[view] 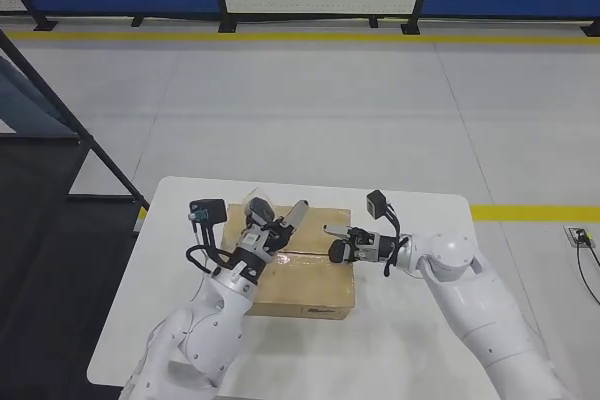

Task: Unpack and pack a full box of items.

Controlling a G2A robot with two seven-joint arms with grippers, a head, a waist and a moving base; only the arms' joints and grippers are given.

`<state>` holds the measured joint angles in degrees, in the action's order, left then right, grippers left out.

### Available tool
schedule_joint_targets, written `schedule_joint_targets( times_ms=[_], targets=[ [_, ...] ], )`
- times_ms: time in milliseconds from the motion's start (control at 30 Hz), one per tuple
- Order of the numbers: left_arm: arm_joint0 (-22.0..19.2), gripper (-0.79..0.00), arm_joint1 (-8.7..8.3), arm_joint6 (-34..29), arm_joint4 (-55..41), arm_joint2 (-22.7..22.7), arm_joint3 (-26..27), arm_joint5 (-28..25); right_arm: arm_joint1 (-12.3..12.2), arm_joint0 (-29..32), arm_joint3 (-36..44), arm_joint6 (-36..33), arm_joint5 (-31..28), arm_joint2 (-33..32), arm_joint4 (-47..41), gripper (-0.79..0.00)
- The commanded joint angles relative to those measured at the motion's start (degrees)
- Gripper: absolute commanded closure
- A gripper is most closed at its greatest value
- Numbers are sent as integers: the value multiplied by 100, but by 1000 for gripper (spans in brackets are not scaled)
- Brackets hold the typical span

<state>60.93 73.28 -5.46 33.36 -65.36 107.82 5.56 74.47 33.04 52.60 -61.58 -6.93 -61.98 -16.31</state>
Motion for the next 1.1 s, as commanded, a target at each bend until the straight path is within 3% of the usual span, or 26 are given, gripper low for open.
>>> schedule_joint_targets(
  times_ms=[0, 800, 1067],
  targets=[
    [-9, -785, 10, -21, 32, 8, 12, -4, -3, 6, 8, 2, 1, 0, -2, -785],
    [-43, -785, 78, -516, 419, -76, 158, 8, -48, 92, 205, 28, -24, -13, -10, -785],
    [13, -785, 60, -869, 791, -91, 204, -169, -170, 410, 694, 129, -151, -310, 39, -785]
  ],
)
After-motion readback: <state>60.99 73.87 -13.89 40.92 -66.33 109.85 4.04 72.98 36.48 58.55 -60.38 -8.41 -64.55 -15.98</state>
